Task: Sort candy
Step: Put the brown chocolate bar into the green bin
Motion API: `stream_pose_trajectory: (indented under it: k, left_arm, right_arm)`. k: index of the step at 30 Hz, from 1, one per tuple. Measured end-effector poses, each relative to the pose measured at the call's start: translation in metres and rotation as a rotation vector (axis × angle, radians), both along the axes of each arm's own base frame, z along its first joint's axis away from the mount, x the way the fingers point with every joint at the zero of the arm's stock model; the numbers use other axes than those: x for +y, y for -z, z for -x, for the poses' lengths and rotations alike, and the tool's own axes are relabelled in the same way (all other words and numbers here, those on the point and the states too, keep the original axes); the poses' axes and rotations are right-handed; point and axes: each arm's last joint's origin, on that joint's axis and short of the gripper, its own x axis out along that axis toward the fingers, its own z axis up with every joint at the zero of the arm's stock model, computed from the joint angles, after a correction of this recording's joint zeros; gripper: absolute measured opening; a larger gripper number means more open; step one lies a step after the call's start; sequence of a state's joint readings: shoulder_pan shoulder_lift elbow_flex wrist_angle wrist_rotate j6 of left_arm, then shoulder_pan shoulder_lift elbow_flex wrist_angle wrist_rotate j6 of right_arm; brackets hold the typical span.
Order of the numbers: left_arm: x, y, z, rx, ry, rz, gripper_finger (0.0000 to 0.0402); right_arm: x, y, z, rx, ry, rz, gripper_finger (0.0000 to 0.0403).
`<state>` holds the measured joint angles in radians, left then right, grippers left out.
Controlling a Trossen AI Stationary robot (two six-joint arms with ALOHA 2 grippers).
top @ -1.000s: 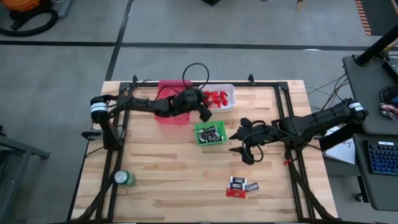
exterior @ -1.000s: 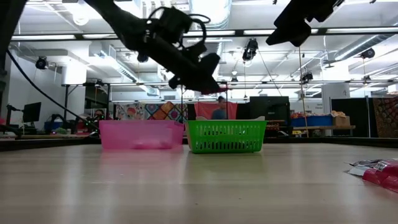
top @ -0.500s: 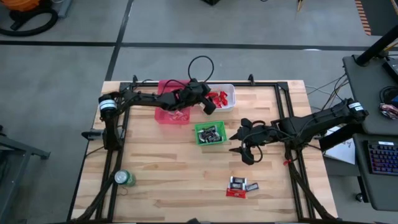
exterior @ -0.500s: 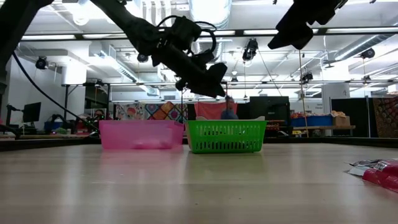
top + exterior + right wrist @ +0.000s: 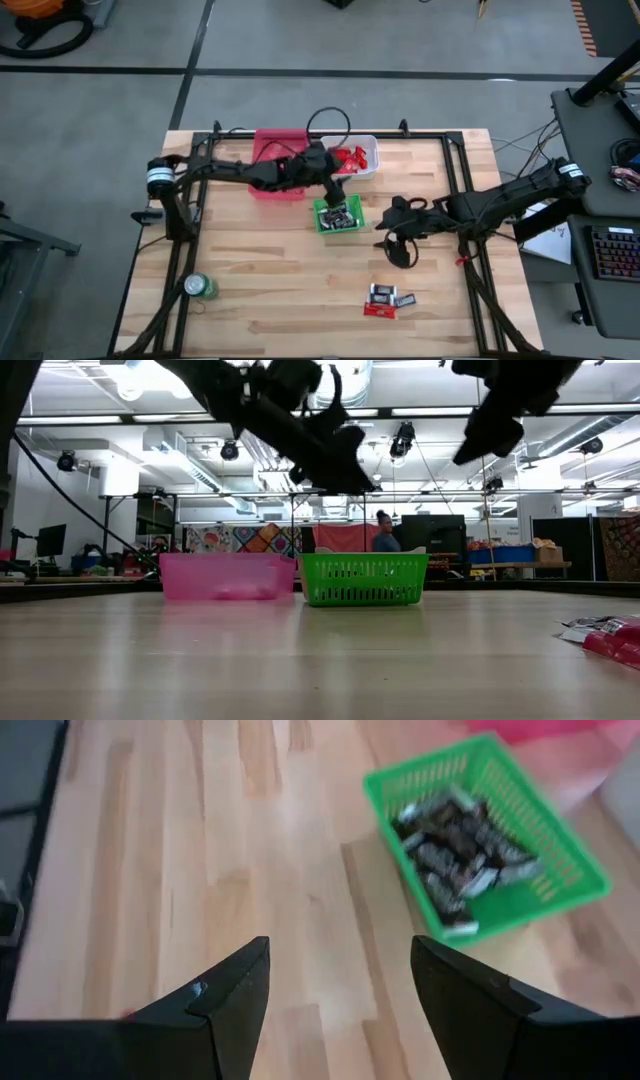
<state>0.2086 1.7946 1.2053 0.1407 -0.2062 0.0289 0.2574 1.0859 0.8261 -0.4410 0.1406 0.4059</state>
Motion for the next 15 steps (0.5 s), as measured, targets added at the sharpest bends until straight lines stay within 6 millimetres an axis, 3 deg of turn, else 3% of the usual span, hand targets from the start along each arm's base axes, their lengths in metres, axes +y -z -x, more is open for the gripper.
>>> stream_pose_trajectory:
  k: [5,15]
  left_arm:
    - [-0.044,-0.009,0.007,-0.012,0.115,-0.018,0.021]
    - [-0.125,-0.022,0.046,-0.058,0.24,0.007,0.021]
  right_arm:
    - [0.017,0.016,-0.003,0.07,-0.055,0.011,0.0233]
    - [0.062,0.045,0.004,0.216,-0.193,0.031,0.0233]
